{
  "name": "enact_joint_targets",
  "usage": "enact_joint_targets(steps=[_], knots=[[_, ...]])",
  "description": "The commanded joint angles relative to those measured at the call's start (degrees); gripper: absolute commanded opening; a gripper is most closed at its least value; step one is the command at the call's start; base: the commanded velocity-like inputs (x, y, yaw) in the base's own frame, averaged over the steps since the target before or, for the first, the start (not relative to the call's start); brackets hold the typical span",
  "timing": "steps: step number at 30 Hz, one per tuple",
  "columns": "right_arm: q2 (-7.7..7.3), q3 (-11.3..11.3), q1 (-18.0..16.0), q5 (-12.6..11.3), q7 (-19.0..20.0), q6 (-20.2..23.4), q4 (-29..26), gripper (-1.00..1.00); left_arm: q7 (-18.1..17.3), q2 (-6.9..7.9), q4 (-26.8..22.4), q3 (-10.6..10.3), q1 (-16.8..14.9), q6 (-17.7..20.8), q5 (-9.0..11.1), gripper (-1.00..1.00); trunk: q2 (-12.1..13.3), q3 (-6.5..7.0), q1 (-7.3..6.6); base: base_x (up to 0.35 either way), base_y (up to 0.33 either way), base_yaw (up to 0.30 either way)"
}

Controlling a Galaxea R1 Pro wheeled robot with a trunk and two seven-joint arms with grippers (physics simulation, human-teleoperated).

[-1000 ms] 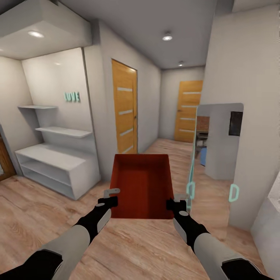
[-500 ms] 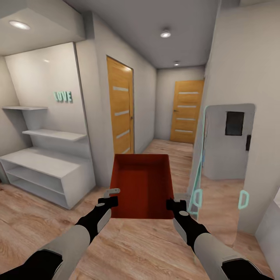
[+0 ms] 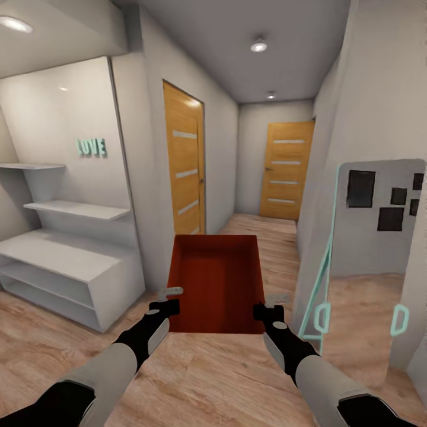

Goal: Move the two storage containers from the living room to the garage. In the garage, place one container on the floor and stack the other container on top of it (either order is fine).

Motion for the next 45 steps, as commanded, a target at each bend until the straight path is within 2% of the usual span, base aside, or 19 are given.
enact_joint_targets(steps=[1, 21, 45], knots=[[-0.11, -2.7, -0.1, -0.3, -4.3, -0.3, 0.0, -1.00, 3.3, 1.90, -0.2, -0.8, 0.0, 0.4, -0.4, -1.00, -0.1, -0.08, 0.04, 0.305, 0.191, -0.247], [-0.11, -2.7, -0.1, -0.3, -4.3, -0.2, 0.4, -1.00, 3.3, 1.99, -0.1, -0.8, 0.0, 0.4, -0.4, -1.00, -0.1, -0.08, 0.04, 0.321, 0.039, -0.278], [-0.11, -2.7, -0.1, -0.3, -4.2, -0.1, 0.1, -1.00, 3.3, 2.25, -0.1, -0.8, 0.0, 0.4, -0.4, -1.00, -0.1, -0.08, 0.04, 0.324, 0.101, -0.011]])
